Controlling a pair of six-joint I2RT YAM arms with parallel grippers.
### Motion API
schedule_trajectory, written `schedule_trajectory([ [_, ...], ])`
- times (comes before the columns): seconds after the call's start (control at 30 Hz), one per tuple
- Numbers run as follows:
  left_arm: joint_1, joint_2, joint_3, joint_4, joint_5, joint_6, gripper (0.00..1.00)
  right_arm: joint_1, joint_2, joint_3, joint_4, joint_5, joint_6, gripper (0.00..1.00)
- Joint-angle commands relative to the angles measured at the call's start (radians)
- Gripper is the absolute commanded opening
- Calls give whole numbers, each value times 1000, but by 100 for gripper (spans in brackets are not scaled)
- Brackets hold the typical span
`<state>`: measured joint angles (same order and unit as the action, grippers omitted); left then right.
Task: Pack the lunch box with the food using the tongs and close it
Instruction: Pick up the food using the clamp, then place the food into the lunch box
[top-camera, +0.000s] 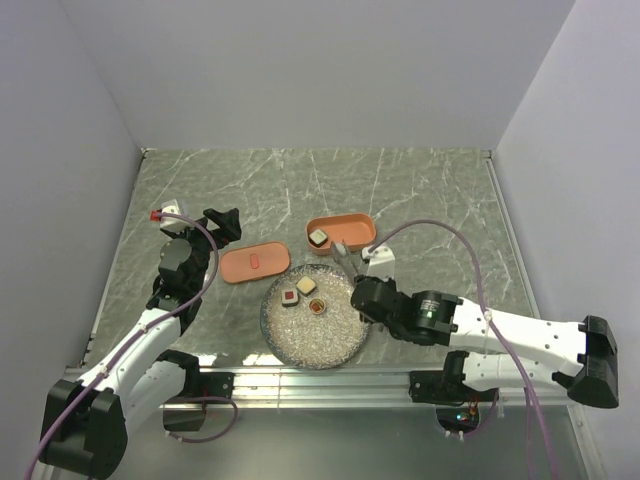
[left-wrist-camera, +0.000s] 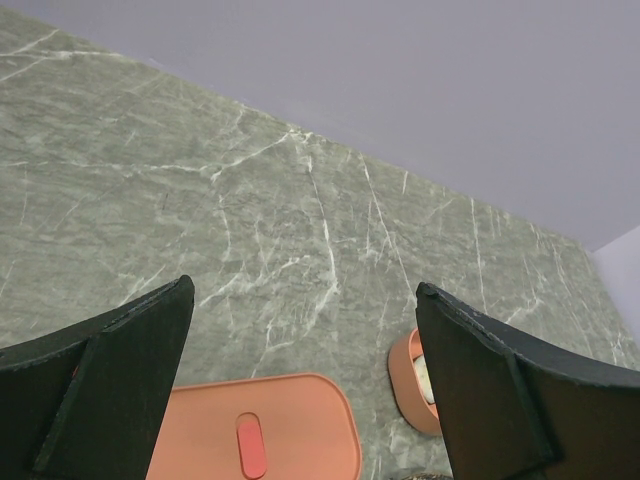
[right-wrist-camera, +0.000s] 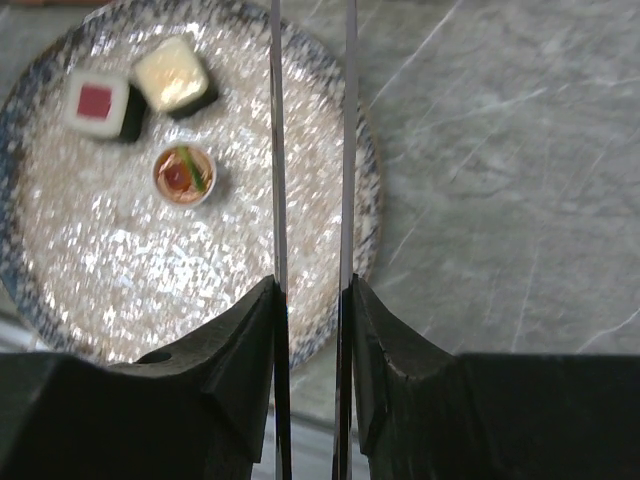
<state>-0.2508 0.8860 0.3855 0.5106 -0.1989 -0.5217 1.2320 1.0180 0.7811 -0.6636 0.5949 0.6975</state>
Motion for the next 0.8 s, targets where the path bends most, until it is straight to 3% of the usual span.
schedule_trajectory([
  [0.0, 4, -16, 9, 31, 12, -18, 99, -77, -1, 58, 113, 5, -111, 21],
  [0.23, 5, -15, 9, 29, 10, -17, 99, -193, 83, 129, 196, -66, -237, 21],
  [0.77, 5, -7, 7, 35, 4, -17, 99, -351, 249, 130, 321, -202, -306, 21],
])
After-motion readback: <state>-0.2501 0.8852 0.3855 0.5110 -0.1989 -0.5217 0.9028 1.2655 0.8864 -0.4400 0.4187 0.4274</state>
